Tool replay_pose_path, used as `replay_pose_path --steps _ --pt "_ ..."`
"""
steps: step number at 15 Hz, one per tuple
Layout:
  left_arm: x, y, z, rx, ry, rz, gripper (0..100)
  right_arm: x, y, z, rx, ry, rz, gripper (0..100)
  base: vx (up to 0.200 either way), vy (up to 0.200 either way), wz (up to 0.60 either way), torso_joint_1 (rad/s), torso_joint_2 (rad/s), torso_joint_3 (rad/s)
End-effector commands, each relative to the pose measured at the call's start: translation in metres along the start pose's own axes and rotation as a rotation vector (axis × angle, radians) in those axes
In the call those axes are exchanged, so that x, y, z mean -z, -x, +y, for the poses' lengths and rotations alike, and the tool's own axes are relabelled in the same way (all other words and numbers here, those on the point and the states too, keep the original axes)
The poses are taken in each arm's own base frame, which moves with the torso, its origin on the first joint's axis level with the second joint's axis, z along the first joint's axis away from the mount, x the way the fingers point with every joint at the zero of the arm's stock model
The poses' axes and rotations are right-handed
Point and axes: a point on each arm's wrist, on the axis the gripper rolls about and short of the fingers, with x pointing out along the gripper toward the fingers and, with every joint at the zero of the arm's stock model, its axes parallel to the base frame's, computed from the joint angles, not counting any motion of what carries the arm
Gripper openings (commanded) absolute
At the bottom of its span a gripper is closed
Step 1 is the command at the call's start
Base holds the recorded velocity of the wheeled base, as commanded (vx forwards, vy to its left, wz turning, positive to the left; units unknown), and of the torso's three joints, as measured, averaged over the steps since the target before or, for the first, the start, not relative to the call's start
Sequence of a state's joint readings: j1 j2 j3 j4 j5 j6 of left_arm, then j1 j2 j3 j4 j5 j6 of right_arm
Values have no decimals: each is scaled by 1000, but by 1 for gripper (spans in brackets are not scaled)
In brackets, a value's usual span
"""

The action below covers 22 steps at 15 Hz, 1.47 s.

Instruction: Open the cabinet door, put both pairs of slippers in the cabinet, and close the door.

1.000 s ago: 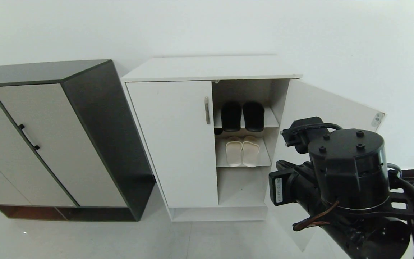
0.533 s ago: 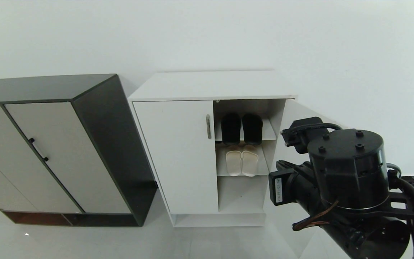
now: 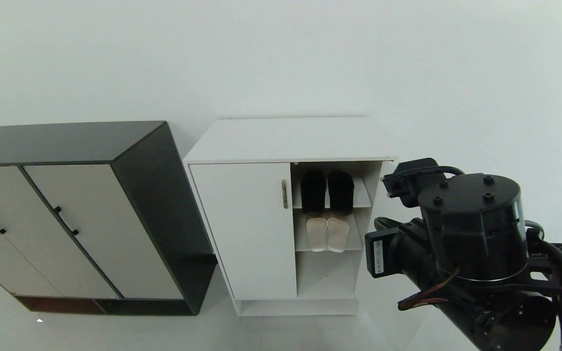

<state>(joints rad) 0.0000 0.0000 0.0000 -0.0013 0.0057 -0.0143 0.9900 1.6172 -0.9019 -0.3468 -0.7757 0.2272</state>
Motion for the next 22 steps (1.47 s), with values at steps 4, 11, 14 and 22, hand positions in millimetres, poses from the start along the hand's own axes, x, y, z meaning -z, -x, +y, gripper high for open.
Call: replay_pose_path --steps 4,11,14,22 --pt "0 0 0 0 0 0 0 0 -1 0 -3 0 3 0 0 0 0 137 -304 -172" --pt "0 0 0 0 0 0 0 0 -1 -1 -15 -2 6 0 0 0 -429 6 -16 -6" --pt "0 0 0 0 1 0 0 -6 -7 -12 25 -20 -6 0 0 0 -600 9 2 2" --pt "0 0 0 -3 3 0 0 -54 -74 -71 2 -119 -62 0 0 0 0 0 0 0"
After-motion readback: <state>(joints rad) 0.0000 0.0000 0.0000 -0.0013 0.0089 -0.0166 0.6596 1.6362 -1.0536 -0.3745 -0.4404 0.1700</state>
